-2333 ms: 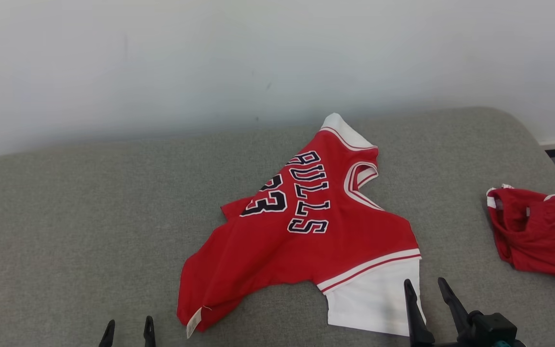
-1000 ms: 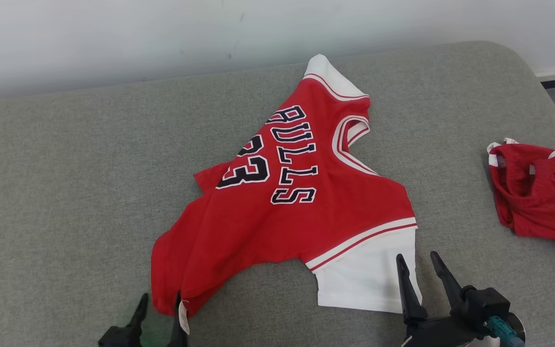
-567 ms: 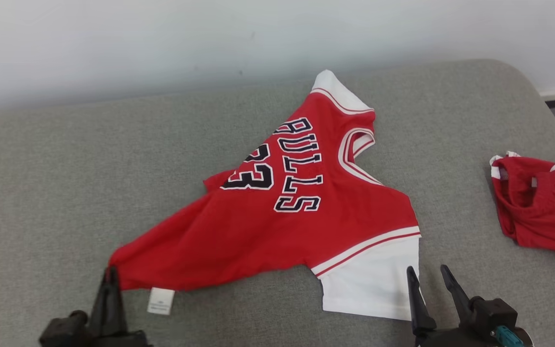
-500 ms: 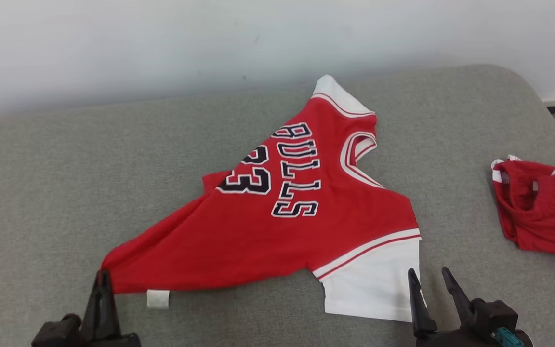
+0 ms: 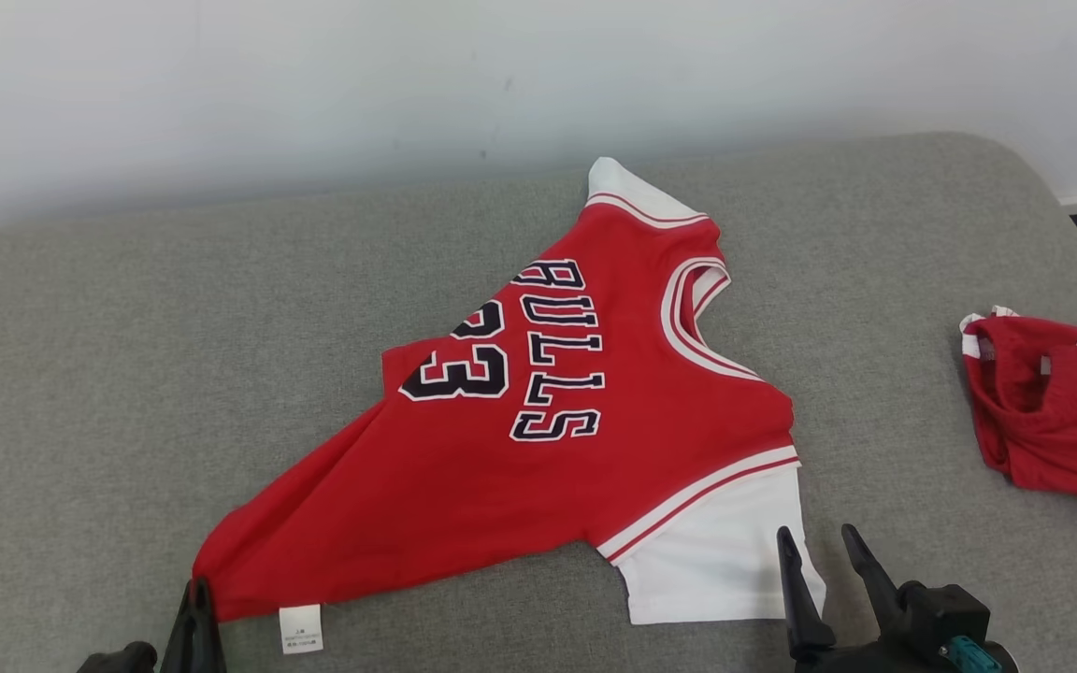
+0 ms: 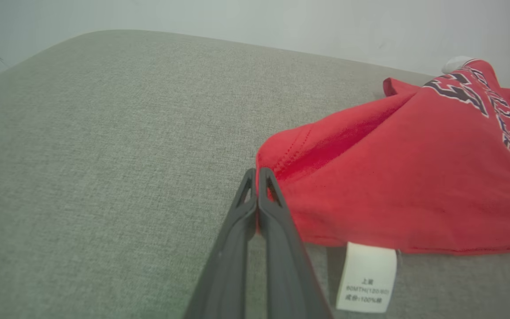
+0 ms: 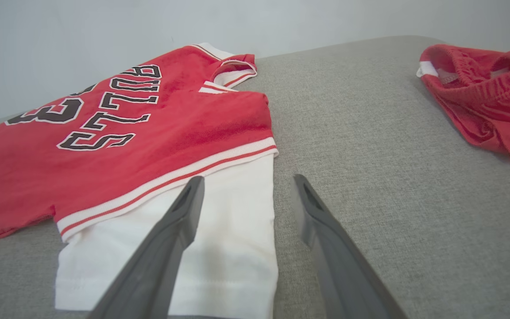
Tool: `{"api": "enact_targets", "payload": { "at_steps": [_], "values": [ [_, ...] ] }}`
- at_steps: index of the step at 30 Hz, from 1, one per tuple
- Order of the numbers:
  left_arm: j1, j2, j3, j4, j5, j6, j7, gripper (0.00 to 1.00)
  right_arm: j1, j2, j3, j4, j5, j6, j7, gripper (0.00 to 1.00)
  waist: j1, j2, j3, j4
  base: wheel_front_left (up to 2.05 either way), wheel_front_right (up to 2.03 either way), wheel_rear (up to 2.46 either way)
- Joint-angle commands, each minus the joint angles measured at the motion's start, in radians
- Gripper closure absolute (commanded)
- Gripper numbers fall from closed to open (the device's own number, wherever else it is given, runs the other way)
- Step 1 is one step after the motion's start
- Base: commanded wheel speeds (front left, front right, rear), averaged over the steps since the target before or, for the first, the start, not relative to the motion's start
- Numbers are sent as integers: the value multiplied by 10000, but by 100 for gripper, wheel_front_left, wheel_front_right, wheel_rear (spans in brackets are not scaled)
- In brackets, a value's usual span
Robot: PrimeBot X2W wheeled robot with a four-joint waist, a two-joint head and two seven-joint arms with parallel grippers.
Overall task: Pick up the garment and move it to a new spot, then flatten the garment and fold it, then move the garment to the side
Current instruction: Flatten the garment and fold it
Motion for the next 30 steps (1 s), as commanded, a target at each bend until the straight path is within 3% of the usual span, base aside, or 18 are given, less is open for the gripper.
{"api": "enact_targets", "payload": {
  "at_steps": [1,18,19,20,21,22,30],
  "values": [
    [-151,11,56,51,63,32,-30,100,-53,30,7,20,-30,-28,5,0,1,-1,105,-61,0,0,0],
    [-60,11,217,-100,266,50,-30,100,111,28,252,1385,-250,-28,5,0,1,-1,156,-105,0,0,0],
    [-52,11,208,-111,265,44,-28,100,76,23,259,1545,-228,-28,5,6,1,-1,141,-87,0,0,0],
    [-36,10,189,-126,267,36,-30,100,30,20,294,1711,-185,-28,9,28,1,-1,122,-71,0,0,0],
    [-16,11,183,-151,285,40,-30,100,-6,14,335,1887,-132,-28,14,71,1,-1,108,-63,0,0,0],
    [3,14,185,-171,300,47,-28,100,-47,13,378,1959,-52,-28,19,100,1,-1,94,-60,0,0,0],
    [8,7,270,-898,709,-163,-30,100,-154,-182,590,433,622,-28,6,100,1,-1,-245,-173,0,0,0]
  ]
}}
